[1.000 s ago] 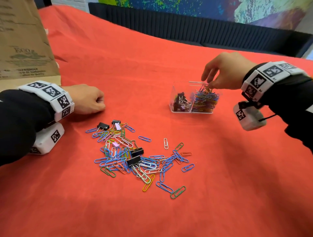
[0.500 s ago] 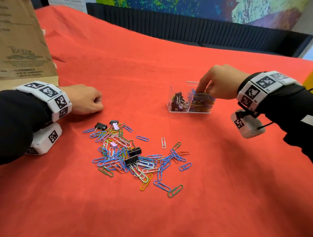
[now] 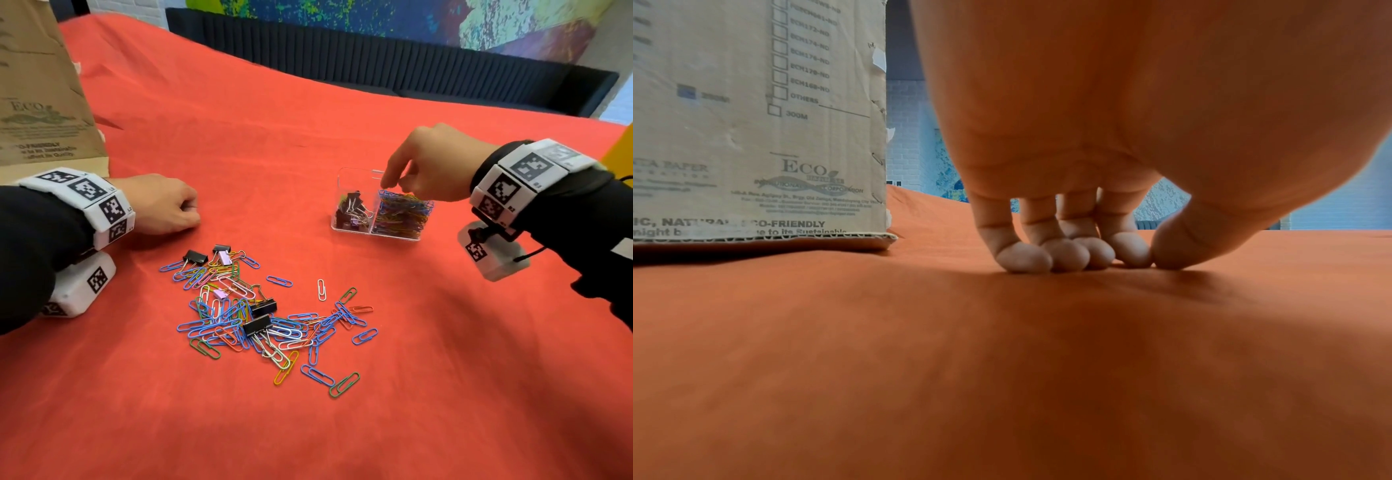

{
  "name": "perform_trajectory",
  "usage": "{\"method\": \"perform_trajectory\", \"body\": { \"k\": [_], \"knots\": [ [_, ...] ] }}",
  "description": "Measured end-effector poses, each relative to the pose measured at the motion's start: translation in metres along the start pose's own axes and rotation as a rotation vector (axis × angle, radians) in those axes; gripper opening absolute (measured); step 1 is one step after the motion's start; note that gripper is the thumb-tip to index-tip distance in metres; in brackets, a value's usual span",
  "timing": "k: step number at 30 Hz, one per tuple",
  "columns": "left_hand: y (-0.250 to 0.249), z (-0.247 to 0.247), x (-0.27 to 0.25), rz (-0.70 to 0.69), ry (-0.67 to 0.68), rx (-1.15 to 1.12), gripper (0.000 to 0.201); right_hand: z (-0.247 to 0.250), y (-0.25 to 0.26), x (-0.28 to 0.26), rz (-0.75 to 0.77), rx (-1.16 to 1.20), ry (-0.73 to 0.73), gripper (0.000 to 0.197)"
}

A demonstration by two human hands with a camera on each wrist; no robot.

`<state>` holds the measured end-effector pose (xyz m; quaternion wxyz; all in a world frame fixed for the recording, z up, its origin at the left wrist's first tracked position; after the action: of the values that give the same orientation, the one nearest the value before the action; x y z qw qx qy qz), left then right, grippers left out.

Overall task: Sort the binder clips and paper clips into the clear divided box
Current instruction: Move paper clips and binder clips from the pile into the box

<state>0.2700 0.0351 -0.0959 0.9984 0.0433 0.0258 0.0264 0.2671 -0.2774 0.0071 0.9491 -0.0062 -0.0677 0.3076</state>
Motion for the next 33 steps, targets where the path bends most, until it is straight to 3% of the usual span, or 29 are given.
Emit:
{"method": "perform_trajectory", "body": {
  "k": [3,6,9,12,15,17,19,21,26,33],
  "knots": [
    [-0.001,0.001,0.000,0.000,-0.001,0.001,0.021,-0.012,0.003,0.001,0.017,-0.039,0.061,0.040],
    [-0.002,0.001,0.000,-0.003,0.002,0.006,0.021,0.008,0.008,-0.001,0.024,-0.029,-0.063,0.037],
    [-0.004,0.001,-0.001,-0.006,0.008,0.004,0.021,0.019,0.047,-0.009,0.141,0.016,-0.137,0.032],
    [-0.004,0.001,-0.001,-0.003,0.005,0.000,0.021,-0.019,0.102,-0.020,0.291,0.060,0.139,0.025],
    [-0.004,0.002,-0.002,0.005,-0.003,-0.001,0.021,-0.061,0.142,-0.040,0.364,0.121,0.444,0.059],
    [-0.004,0.002,-0.002,0.008,-0.008,0.008,0.021,-0.071,0.161,-0.049,0.416,0.114,0.473,0.076],
    [-0.005,0.002,-0.003,0.007,-0.005,0.010,0.022,-0.072,0.179,-0.056,0.472,0.094,0.417,0.079],
    [-0.004,0.001,-0.003,0.005,0.002,0.009,0.022,-0.073,0.191,-0.059,0.482,0.115,0.374,0.069],
    [-0.005,0.001,-0.003,0.008,0.007,0.002,0.022,-0.068,0.190,-0.054,0.434,0.161,0.285,0.016],
    [-0.005,0.000,-0.003,0.007,0.013,-0.007,0.021,-0.054,0.157,-0.050,0.365,0.240,0.235,0.014]
  ]
}}
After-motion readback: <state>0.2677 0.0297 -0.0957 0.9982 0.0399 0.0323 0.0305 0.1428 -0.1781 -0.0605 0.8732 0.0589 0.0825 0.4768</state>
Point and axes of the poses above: each hand's wrist, its own x-axis towards the middle knuckle, its own z-axis out of the back of the hand, y = z × x, the point moved 10 cm from there along x, towards the middle knuckle, and after that the axes turned 9 degrees about z, right-handed, at the moved point
